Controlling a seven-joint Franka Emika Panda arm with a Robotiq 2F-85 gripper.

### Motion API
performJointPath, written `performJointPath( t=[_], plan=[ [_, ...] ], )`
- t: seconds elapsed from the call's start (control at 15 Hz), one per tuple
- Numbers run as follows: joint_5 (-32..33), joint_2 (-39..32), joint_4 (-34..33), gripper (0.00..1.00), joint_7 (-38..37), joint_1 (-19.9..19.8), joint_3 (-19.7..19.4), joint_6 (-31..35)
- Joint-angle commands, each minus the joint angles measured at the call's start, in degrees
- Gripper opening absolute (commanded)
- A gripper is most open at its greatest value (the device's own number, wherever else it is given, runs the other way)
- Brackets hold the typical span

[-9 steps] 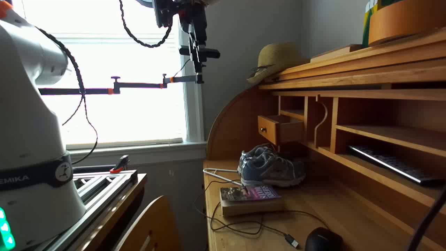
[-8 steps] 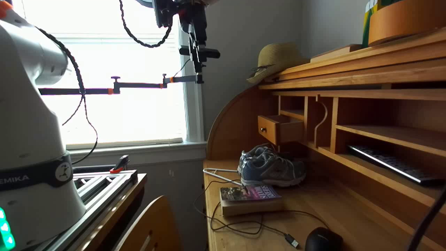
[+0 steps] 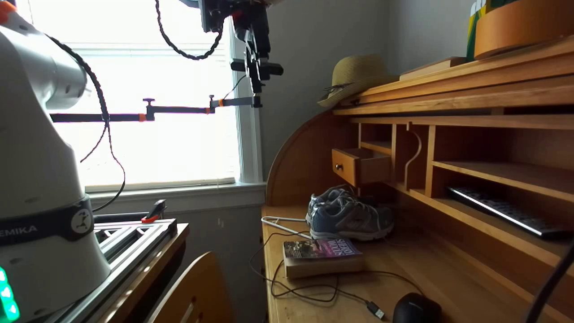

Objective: Pick up the pen and place it in the open drawer on the left

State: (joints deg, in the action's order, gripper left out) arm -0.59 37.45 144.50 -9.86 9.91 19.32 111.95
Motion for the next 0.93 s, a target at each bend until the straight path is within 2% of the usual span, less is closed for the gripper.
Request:
performJointPath(
  t=[0.0, 0.13, 0.4, 0.6, 0.8, 0.87],
  plan=[
    [0.3, -2.3, 2.7, 1.0, 7.5, 0.6, -6.7, 5.4],
    [-0.9, -3.7, 5.2, 1.0, 15.5, 1.0, -11.9, 10.9],
    [0.3, -10.3, 8.1, 1.0, 25.1, -1.0, -18.7, 22.0],
    [0.9, -17.2, 9.2, 1.0, 27.5, -3.4, -21.5, 29.2],
    [0.6, -24.4, 8.7, 1.0, 28.2, -5.9, -23.4, 33.2],
    [3.2, -26.3, 8.9, 1.0, 27.2, -7.7, -23.1, 35.1]
  ],
)
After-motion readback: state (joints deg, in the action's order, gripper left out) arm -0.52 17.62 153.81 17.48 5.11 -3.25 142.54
